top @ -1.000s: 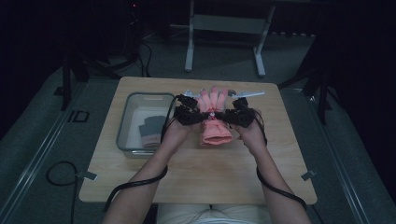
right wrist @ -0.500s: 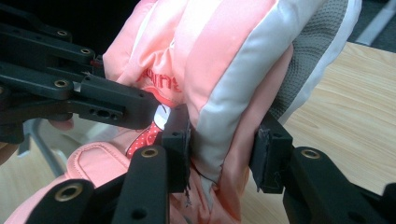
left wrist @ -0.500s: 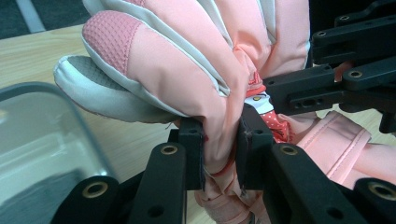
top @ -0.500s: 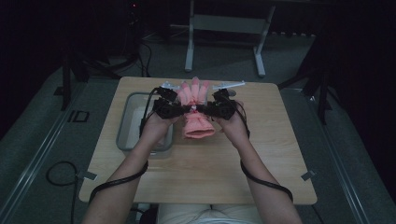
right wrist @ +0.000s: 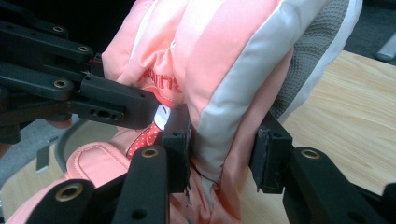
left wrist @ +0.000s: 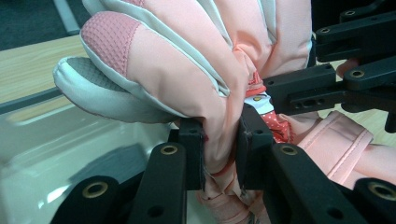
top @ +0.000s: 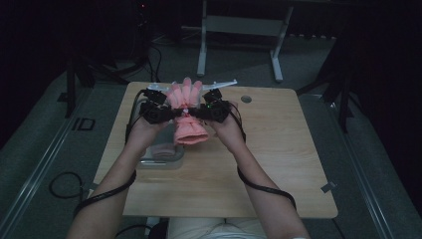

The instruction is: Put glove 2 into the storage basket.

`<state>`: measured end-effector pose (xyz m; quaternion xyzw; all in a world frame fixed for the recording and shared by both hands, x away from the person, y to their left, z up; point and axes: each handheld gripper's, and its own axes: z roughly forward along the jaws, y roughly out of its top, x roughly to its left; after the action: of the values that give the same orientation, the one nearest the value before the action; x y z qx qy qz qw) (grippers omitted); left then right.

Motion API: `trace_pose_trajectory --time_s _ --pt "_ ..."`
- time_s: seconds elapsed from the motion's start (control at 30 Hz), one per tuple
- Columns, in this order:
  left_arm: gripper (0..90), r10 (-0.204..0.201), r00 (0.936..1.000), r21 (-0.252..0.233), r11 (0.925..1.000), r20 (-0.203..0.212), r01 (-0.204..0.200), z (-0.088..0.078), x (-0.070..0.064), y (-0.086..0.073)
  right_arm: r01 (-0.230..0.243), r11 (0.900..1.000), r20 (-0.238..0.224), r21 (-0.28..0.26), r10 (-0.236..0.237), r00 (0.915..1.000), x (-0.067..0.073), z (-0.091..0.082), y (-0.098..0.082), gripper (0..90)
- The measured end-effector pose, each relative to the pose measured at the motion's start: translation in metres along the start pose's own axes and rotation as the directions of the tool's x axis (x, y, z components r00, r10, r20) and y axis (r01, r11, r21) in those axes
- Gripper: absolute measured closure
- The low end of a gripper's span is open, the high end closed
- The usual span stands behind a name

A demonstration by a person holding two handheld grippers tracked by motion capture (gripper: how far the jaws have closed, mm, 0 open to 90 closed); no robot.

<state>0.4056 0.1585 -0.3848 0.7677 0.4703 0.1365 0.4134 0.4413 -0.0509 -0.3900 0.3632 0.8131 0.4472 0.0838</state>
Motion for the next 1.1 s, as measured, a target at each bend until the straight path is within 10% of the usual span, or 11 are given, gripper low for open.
trace_pose_trajectory --time_s 0.7,1.1 --pt "74.7 -0.073 0.9932 0.022 0.9969 -0.091 0.075 -0.03 0.058 -0.02 0.019 0.999 -0.081 0.034 -0.016 0.9965 0.037 0.066 0.026 63.1" --pt "74.6 -0.115 0.9867 0.089 0.9881 -0.115 0.126 0.0 0.077 -0.052 0.027 0.992 -0.055 0.121 -0.02 0.9983 0.039 0.11 0.005 62.8"
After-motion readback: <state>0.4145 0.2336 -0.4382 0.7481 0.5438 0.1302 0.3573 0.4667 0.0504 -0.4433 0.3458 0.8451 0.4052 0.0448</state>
